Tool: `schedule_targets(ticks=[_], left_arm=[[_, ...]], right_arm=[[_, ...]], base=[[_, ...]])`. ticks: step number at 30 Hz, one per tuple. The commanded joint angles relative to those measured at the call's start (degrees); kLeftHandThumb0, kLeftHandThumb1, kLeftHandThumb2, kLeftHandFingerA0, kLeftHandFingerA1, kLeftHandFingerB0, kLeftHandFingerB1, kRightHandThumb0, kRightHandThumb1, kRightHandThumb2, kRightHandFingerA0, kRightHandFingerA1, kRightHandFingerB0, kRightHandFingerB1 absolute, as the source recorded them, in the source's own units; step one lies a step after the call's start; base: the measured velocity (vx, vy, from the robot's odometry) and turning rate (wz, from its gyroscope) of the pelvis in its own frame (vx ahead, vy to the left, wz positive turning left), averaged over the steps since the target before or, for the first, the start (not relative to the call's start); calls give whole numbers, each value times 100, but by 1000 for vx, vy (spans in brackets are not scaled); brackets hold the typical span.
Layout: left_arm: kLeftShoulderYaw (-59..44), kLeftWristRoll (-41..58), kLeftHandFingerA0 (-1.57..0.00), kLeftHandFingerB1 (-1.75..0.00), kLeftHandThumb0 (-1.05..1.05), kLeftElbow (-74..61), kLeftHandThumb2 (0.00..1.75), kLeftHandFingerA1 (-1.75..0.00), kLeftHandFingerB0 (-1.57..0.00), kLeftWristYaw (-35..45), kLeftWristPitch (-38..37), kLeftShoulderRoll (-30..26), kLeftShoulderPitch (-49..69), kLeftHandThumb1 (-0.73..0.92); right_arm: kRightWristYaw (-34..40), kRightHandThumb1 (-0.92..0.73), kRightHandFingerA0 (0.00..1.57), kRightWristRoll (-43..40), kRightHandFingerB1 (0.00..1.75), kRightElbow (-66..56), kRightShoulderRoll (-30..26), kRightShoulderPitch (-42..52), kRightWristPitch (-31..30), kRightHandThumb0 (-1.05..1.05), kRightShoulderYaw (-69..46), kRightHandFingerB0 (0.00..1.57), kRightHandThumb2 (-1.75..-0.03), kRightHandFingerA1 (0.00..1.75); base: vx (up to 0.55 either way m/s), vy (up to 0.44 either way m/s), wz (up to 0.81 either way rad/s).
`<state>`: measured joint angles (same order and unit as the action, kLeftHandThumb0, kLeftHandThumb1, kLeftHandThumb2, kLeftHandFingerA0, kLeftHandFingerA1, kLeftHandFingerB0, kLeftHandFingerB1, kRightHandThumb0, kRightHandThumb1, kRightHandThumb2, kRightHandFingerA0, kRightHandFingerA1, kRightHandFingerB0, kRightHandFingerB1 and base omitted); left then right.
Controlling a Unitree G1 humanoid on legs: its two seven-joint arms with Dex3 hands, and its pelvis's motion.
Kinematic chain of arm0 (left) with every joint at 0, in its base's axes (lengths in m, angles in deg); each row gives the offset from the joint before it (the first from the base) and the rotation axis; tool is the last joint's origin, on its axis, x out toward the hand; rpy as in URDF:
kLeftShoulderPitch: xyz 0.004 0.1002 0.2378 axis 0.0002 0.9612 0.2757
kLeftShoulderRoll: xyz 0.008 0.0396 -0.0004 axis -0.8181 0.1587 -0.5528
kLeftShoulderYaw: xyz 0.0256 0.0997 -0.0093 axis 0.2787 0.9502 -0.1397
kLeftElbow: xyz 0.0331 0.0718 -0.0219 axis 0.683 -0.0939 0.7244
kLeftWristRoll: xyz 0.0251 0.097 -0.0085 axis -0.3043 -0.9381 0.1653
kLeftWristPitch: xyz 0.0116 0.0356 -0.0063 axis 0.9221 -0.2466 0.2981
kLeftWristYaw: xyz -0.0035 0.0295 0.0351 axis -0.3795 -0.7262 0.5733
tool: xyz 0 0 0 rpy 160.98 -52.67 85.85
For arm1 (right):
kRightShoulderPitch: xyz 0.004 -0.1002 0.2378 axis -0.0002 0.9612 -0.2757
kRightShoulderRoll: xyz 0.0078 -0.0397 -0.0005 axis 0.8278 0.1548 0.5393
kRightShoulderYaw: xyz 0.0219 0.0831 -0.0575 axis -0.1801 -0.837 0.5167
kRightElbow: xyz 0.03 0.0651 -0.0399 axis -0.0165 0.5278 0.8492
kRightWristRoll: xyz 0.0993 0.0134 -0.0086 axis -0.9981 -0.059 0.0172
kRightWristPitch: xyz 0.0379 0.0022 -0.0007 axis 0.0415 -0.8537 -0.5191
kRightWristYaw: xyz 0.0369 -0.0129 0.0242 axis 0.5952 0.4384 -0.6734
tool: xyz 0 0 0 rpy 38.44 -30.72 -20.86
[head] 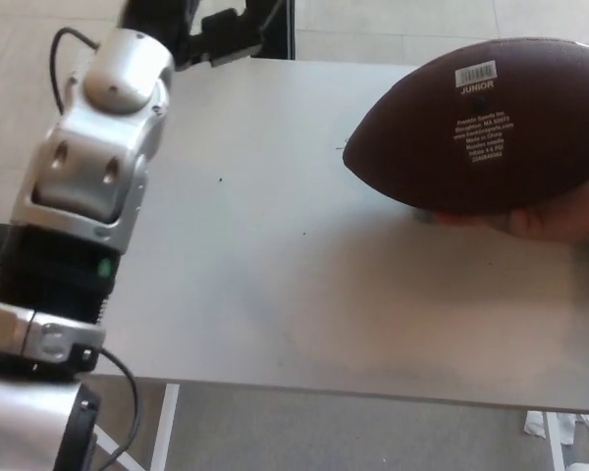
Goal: The robot uses both its hands to grab the left and right ends of a football kept in the middle of the desk infront of it, lifts it up and places it in the palm of a person
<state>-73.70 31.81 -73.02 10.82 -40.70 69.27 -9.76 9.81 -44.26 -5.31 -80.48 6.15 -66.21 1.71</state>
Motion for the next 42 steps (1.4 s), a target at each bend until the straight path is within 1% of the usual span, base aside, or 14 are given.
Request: schedule_targets(ticks=[1, 9, 16, 19, 20, 22, 24, 25, 26, 27, 28, 34, 36, 42], left_arm=[[-4189, 2513, -22, -30, -73, -5066, 66, -49, -12, 1215, 814, -1081, 3875, 87], [-7465, 2925, -48, -30, -67, -4110, 66, -39, -26, 2247, -1275, -516, 7458, 86], [-8327, 3075, -49, -31, -66, -2443, 66, -43, -26, 2137, -2413, -804, 7835, 86], [-8406, 2982, -55, -32, -74, -858, 66, -44, -29, 2292, -3306, -1203, 7834, 83], [-8416, 3036, -57, -32, -75, -593, 65, -45, -30, 2371, -3355, -1239, 7849, 81], [-8340, 2866, -52, -46, -80, 191, 100, -56, -30, 2136, -3336, -1329, 7972, 67], [-8201, 2805, -54, -32, -73, 1045, 64, -47, -40, 1891, -3360, -1356, 7886, 78], [-8152, 2811, -49, -47, -79, 1344, 101, -58, -33, 1873, -3348, -1385, 7830, 67], [-7966, 2634, -56, -32, -71, 1530, 64, -46, -36, 1609, -3134, -1413, 7726, 78], [-7952, 2617, -56, -32, -71, 1567, 64, -46, -36, 1598, -3130, -1428, 7711, 78], [-7818, 2436, -55, -31, -72, 1598, 64, -43, -34, 1344, -2902, -1500, 7633, 76], [-6814, 1814, -47, -33, -61, 1052, 64, -43, -27, 1088, -1982, -1445, 7122, 79], [-6058, 1294, -32, -43, -70, 1375, 95, -53, -13, 1057, -1485, -1544, 6937, 67], [-4679, 435, -36, -43, -67, 2834, 94, -57, -19, 892, -1742, -1355, 6758, 65]], right_arm=[[-2144, -76, 16, -2498, 32, -3596, -405, 3569, -1424, -76, -2804, 24, -63, 40], [-2686, -73, 39, -2828, 36, -3325, 480, 5611, -531, -70, -4424, 33, -62, 53], [-2355, -75, 42, -2749, 41, -2415, 733, 5926, -117, -64, -4787, 27, -62, 61], [-2228, -73, 69, -2152, 45, -1498, 744, 5804, 750, -64, -4665, 29, -62, 82], [-2132, -73, 89, -1965, 45, -1401, 745, 5833, 892, -65, -4622, 38, -62, 112], [-1734, -75, 79, -1714, 46, -1281, 805, 5815, 922, -65, -4553, 31, -62, 108], [-1274, -76, 54, -1663, 47, -1235, 931, 5747, 644, -60, -4523, 28, -62, 99], [-1139, -76, 46, -1657, 50, -1158, 926, 5705, 527, -58, -4513, 26, -62, 103], [-895, -60, 57, -1872, 70, -1149, 872, 5613, -93, -64, -4558, 24, -95, 109], [-873, -60, 57, -1900, 70, -1137, 867, 5606, -158, -64, -4562, 24, -95, 109], [-710, -77, 43, -2106, 82, -1173, 762, 5550, -728, -50, -4610, 12, -60, 157], [164, -84, 26, -1719, 70, -589, 80, 4414, -2085, -49, -4120, 4, -62, 138], [259, -91, 50, -1281, 77, 410, -262, 3807, -1896, -56, -3695, 19, -66, 155], [396, -77, 45, -815, 79, 1481, -314, 3645, -1216, -48, -3514, 18, -60, 147]], base=[[0, 0, 0], [0, 0, 0], [0, 0, 0], [0, 0, 0], [0, 0, 0], [0, 0, 0], [0, 0, 0], [0, 0, 0], [0, 0, 0], [0, 0, 0], [0, 0, 0], [0, 0, 0], [0, 0, 0], [0, 0, 0]])
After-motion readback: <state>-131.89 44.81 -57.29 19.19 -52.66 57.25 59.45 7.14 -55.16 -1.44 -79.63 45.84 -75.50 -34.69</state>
